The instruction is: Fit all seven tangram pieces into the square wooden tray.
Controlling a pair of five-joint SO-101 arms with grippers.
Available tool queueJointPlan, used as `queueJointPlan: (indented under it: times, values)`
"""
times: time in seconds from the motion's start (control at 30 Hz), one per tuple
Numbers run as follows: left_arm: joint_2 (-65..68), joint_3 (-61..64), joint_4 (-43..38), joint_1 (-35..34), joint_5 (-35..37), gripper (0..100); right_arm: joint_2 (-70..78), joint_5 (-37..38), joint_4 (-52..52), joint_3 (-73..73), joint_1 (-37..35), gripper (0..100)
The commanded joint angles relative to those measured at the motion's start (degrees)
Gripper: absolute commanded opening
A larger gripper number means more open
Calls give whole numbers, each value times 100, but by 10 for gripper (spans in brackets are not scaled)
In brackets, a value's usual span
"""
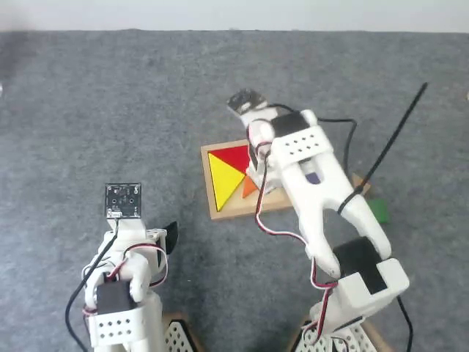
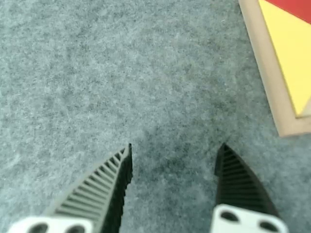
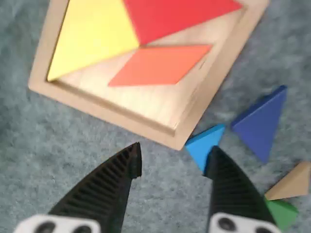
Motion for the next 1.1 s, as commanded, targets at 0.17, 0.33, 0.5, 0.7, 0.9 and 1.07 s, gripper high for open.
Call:
queueJointPlan:
  times: [0.17, 0.33, 0.5, 0.7, 0.9, 1.07]
  values:
    - [-123, -127, 26, 0, 44, 271, 576, 44, -1068, 18, -75, 216]
    - [-123, -127, 26, 0, 44, 271, 1033, 44, -1534, 9, -92, 216]
    - [-123, -127, 26, 0, 44, 271, 1455, 44, -1402, -413, -75, 216]
    - [-123, -127, 26, 0, 44, 271, 2044, -316, -1077, -1398, 145, 218]
    - [-123, -127, 26, 0, 44, 271, 2527, -334, -611, -2391, 409, 218]
    - [-123, -127, 26, 0, 44, 271, 2712, -299, -338, -2813, 497, 218]
